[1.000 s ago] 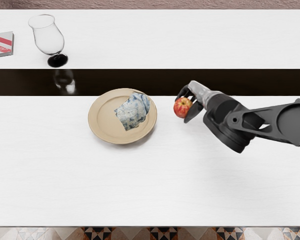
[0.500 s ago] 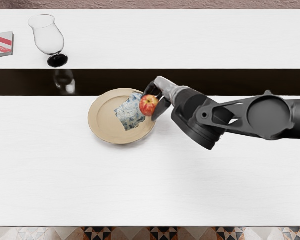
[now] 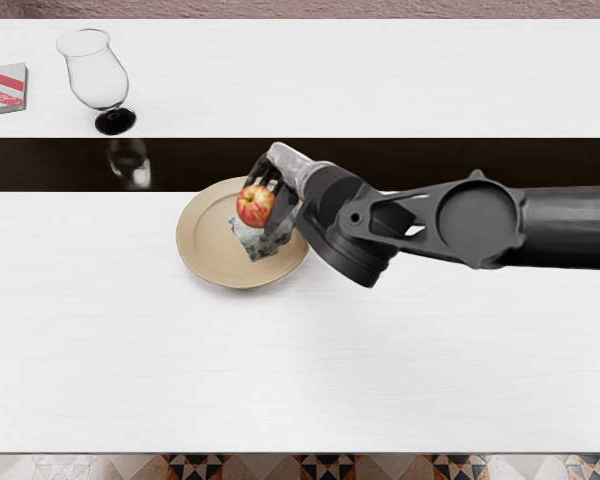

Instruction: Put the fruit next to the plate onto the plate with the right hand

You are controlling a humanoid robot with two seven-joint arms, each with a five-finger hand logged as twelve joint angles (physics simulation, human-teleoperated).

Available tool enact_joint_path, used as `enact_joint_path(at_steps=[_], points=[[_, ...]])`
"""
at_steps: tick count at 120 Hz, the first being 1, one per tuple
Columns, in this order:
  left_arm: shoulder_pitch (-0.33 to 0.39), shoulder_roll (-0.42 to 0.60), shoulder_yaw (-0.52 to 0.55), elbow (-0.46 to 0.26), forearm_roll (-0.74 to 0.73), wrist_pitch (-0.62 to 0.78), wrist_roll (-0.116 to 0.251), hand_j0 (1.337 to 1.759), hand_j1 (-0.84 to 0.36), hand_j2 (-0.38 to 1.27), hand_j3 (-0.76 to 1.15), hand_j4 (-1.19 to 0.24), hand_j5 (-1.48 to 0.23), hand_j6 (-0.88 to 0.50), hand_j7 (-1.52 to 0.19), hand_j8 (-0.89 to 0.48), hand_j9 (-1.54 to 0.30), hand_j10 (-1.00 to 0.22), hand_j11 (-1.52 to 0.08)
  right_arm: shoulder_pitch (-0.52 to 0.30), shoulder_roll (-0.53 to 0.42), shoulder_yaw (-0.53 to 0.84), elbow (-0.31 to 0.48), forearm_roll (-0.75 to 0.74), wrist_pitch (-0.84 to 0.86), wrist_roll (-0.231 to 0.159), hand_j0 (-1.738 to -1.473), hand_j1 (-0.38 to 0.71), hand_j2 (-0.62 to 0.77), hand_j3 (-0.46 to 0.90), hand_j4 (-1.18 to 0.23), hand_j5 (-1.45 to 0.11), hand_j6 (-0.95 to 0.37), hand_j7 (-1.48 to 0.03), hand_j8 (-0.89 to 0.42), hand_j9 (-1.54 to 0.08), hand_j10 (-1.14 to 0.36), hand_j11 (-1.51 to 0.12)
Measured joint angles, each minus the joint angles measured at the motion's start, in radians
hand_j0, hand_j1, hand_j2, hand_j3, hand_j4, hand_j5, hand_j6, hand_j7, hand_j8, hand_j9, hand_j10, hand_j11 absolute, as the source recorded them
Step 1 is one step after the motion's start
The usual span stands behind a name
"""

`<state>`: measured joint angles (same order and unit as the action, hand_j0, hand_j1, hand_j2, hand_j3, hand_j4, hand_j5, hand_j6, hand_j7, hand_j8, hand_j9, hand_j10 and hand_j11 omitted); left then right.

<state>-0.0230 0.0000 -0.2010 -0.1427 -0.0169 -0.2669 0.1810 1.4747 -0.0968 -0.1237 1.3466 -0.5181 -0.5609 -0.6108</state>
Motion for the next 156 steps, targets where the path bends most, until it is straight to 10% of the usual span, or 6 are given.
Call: enact_joint_path(at_steps=[39,53,106,156], points=[[0.0,0.0,0.0,0.0,0.0,0.0,0.0,1.658,0.34,0.0,0.0,-0.01,-0.01,-0.01,-0.01,-0.01,-0.01,-0.01,-0.01,-0.039,0.087,0.008,-0.195,-0.011,0.067,0.0,-1.657,0.24,0.29,0.0,-0.63,-0.82,-0.52,-0.81,-0.59,-0.82,-0.62,-0.82],[0.0,0.0,0.0,0.0,0.0,0.0,0.0,1.658,0.34,0.0,0.0,-0.01,-0.01,-0.01,-0.01,-0.01,-0.01,-0.01,-0.01,-0.043,0.094,0.009,-0.213,-0.011,0.068,0.0,-1.658,0.01,0.16,0.0,-0.37,-0.49,-0.31,-0.48,-0.35,-0.49,-0.37,-0.49],[0.0,0.0,0.0,0.0,0.0,0.0,0.0,1.658,0.34,0.0,0.0,-0.01,-0.01,-0.01,-0.01,-0.01,-0.01,-0.01,-0.01,-0.05,0.039,0.163,-0.058,0.017,0.073,0.0,-1.658,-0.31,0.02,0.0,-0.04,-0.06,-0.04,-0.06,-0.04,-0.06,-0.04,-0.06],[0.0,0.0,0.0,0.0,0.0,0.0,0.0,1.658,0.34,0.0,0.0,-0.01,-0.01,-0.01,-0.01,-0.01,-0.01,-0.01,-0.01,-0.498,-0.244,0.82,0.025,0.344,0.834,0.0,-1.658,-0.34,0.0,0.0,-0.01,-0.01,-0.01,-0.01,-0.01,-0.01,-0.01,-0.01]])
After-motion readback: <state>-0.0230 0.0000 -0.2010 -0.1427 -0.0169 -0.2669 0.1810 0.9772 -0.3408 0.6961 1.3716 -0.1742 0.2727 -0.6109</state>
